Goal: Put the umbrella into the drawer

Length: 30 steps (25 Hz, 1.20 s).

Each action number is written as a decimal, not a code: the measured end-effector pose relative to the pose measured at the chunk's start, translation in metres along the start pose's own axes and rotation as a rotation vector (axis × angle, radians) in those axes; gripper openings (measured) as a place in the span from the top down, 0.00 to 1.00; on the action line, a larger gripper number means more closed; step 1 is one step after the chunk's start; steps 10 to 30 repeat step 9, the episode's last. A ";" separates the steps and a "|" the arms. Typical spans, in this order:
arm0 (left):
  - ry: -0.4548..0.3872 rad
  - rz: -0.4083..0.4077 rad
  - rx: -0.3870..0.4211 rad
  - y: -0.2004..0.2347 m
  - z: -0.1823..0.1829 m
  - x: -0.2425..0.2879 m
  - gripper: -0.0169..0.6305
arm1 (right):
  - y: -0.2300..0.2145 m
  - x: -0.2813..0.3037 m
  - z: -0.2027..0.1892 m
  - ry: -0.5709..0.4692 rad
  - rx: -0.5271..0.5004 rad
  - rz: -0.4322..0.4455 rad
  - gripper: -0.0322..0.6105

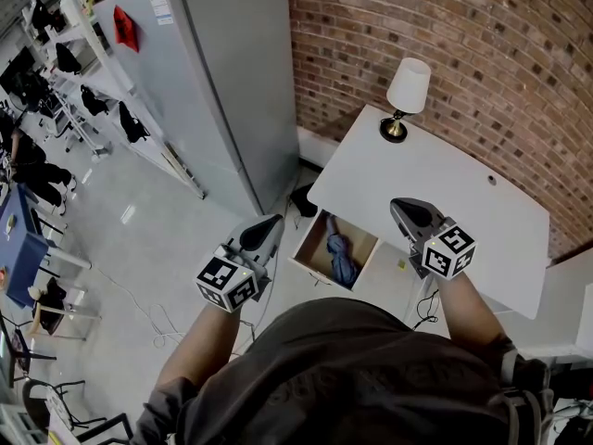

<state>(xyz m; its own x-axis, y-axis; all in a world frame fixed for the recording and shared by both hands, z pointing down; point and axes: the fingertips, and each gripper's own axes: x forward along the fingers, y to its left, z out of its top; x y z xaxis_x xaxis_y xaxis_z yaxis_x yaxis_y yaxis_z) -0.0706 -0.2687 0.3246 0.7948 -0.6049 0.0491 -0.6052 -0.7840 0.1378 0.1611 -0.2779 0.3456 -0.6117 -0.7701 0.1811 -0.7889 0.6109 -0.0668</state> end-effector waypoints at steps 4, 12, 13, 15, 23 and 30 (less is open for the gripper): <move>-0.003 0.002 -0.005 0.001 0.000 -0.001 0.97 | 0.001 0.001 -0.001 0.000 0.003 0.001 0.96; -0.001 0.007 -0.007 0.004 -0.001 -0.002 0.97 | 0.001 0.002 -0.001 0.003 0.002 0.000 0.96; -0.001 0.007 -0.007 0.004 -0.001 -0.002 0.97 | 0.001 0.002 -0.001 0.003 0.002 0.000 0.96; -0.001 0.007 -0.007 0.004 -0.001 -0.002 0.97 | 0.001 0.002 -0.001 0.003 0.002 0.000 0.96; -0.001 0.007 -0.007 0.004 -0.001 -0.002 0.97 | 0.001 0.002 -0.001 0.003 0.002 0.000 0.96; -0.001 0.007 -0.007 0.004 -0.001 -0.002 0.97 | 0.001 0.002 -0.001 0.003 0.002 0.000 0.96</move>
